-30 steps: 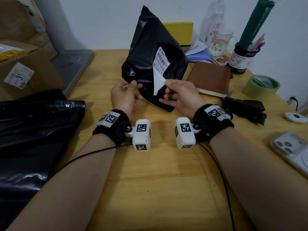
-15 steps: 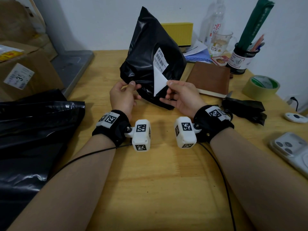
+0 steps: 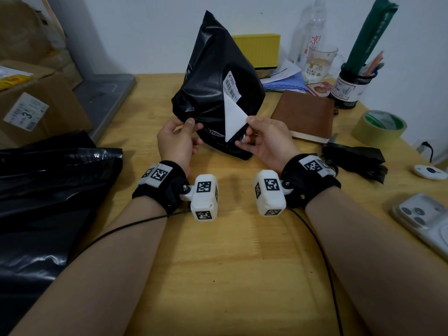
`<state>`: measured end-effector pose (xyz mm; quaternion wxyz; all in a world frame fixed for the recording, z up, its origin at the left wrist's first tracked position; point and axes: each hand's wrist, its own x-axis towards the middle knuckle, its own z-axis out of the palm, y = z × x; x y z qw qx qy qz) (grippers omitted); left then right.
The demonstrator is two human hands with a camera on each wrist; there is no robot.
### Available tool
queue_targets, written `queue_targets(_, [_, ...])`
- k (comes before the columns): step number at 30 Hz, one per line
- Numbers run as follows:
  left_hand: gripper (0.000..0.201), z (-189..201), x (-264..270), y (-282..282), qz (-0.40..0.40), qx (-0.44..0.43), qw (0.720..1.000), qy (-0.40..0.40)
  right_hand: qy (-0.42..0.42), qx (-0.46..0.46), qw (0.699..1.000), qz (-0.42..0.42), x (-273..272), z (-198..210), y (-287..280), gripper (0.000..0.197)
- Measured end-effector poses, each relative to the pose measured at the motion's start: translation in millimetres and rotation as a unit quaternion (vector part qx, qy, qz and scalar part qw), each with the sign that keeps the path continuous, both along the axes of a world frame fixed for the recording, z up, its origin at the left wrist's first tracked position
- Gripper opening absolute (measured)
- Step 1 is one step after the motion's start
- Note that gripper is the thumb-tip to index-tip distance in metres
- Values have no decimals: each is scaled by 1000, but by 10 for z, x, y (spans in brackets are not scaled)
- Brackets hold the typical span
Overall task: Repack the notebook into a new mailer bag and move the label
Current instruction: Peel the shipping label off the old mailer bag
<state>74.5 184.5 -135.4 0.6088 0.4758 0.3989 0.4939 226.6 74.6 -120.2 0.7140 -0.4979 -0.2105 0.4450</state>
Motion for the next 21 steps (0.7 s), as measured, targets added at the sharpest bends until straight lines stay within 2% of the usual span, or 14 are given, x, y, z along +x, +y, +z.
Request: queue_targets(21, [10, 3, -7, -2, 2, -9, 1000, 3, 30, 9, 999, -41, 40, -28, 32, 4])
